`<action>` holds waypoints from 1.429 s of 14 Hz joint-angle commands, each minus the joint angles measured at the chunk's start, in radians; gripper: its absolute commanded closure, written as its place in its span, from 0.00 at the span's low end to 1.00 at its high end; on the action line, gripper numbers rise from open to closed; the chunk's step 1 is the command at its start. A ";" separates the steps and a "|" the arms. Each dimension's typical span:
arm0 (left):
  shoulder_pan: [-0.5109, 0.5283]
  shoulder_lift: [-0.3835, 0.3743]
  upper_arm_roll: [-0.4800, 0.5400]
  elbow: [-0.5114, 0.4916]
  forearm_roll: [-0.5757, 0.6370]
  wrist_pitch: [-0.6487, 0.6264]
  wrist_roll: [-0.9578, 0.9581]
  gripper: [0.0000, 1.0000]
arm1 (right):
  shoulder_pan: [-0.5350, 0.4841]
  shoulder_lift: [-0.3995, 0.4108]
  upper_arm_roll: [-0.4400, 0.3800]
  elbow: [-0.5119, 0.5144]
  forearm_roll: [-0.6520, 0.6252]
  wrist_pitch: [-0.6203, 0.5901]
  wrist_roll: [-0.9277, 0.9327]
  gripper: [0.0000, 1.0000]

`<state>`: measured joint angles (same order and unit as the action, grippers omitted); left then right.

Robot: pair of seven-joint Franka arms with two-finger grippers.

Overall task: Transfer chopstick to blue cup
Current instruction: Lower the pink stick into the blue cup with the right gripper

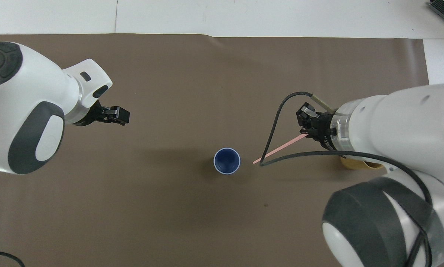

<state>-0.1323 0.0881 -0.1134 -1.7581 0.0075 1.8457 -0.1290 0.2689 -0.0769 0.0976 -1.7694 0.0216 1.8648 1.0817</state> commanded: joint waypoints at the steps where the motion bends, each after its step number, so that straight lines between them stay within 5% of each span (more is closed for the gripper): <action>1: 0.068 -0.060 -0.011 -0.017 -0.014 -0.051 0.096 0.00 | 0.027 -0.007 -0.001 -0.054 -0.029 0.066 0.020 1.00; 13: 0.105 -0.100 -0.002 0.212 -0.014 -0.338 0.144 0.00 | 0.144 0.080 -0.001 -0.105 -0.132 0.280 0.095 1.00; 20: 0.128 -0.174 0.021 0.123 -0.017 -0.321 0.177 0.00 | 0.167 0.092 -0.001 -0.189 -0.183 0.372 0.064 0.99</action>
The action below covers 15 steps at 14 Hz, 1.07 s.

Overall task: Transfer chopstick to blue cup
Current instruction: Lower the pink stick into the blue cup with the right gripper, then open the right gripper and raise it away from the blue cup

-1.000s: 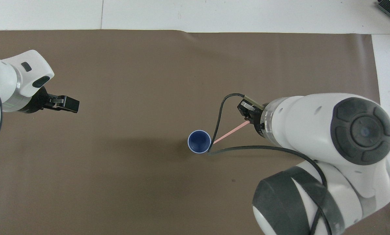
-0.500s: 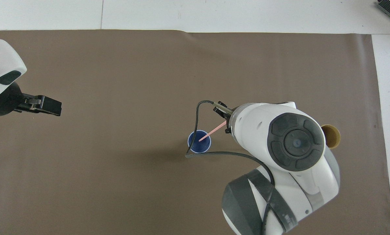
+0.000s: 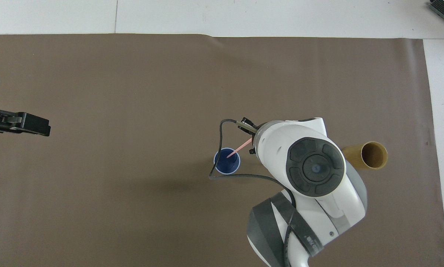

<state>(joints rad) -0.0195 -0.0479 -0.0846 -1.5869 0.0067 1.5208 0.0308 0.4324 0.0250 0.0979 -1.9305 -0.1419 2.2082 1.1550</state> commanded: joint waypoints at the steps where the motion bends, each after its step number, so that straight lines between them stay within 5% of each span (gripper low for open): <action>1: 0.015 -0.039 -0.007 -0.051 -0.017 0.004 0.017 0.00 | 0.003 -0.010 -0.001 -0.033 -0.019 0.036 -0.009 0.96; 5: 0.044 -0.040 -0.007 -0.068 -0.057 0.004 0.046 0.00 | 0.003 0.012 -0.001 -0.010 -0.010 0.038 -0.008 0.59; 11: 0.039 -0.040 -0.009 -0.057 -0.057 -0.004 0.047 0.00 | -0.046 0.018 -0.003 0.056 -0.005 0.012 -0.020 0.39; 12: 0.033 -0.036 -0.011 -0.054 -0.056 -0.007 0.043 0.00 | -0.055 0.001 -0.004 0.056 -0.005 -0.005 -0.024 0.15; 13: 0.036 -0.032 -0.011 -0.045 -0.054 -0.001 0.041 0.00 | -0.064 -0.011 -0.007 0.056 -0.005 -0.021 -0.040 0.03; 15: 0.049 -0.032 -0.009 -0.045 -0.054 -0.010 0.040 0.00 | -0.098 -0.036 -0.007 0.054 -0.004 -0.070 -0.107 0.00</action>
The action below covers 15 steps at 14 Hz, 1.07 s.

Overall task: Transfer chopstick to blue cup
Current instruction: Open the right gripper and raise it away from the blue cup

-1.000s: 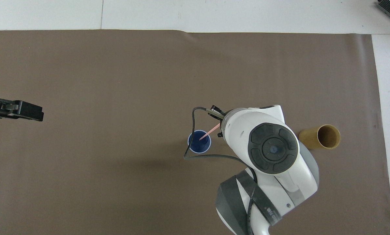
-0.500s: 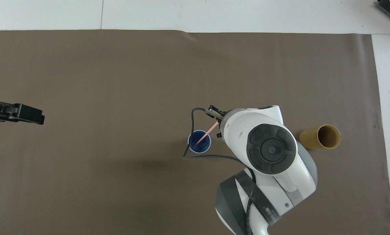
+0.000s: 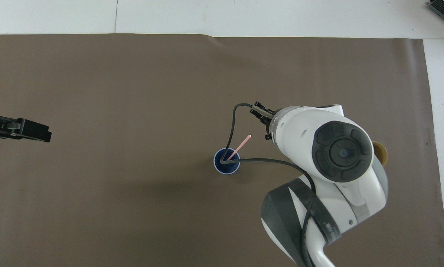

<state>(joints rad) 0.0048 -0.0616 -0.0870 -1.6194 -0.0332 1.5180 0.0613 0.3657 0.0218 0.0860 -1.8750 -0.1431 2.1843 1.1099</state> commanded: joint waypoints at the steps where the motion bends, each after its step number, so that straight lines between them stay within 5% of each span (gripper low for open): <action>1: 0.035 -0.018 -0.007 -0.013 -0.014 -0.006 0.009 0.00 | -0.049 -0.046 0.002 -0.001 -0.003 -0.063 -0.096 0.00; 10: 0.038 -0.018 -0.007 -0.013 -0.014 -0.007 0.009 0.00 | -0.350 -0.103 -0.009 0.085 0.000 -0.368 -0.680 0.00; 15: 0.038 -0.018 -0.007 -0.013 -0.014 -0.006 0.009 0.00 | -0.363 -0.066 -0.012 0.224 0.066 -0.455 -0.872 0.00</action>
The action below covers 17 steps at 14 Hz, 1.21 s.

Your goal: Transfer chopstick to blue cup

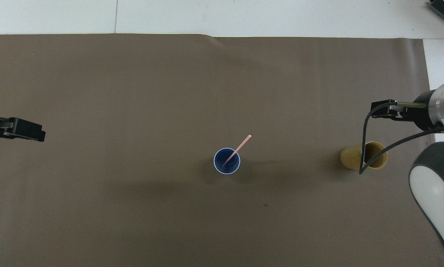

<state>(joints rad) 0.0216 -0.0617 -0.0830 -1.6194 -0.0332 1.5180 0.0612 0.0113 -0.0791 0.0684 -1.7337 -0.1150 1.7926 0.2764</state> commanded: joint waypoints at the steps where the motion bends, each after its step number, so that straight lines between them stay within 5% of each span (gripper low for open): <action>1: 0.021 -0.018 -0.011 -0.013 -0.014 -0.007 0.009 0.00 | -0.008 0.079 0.007 0.158 0.046 -0.125 -0.037 0.00; 7: 0.021 -0.018 -0.011 -0.013 -0.014 -0.007 0.009 0.00 | -0.019 0.130 0.004 0.243 0.058 -0.225 -0.060 0.00; 17: 0.021 -0.018 -0.011 -0.013 -0.014 -0.007 0.009 0.00 | -0.045 0.058 -0.010 0.128 0.107 -0.216 -0.186 0.00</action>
<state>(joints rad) 0.0216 -0.0617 -0.0830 -1.6194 -0.0332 1.5180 0.0612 -0.0201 0.0110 0.0540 -1.5670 -0.0252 1.5697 0.1161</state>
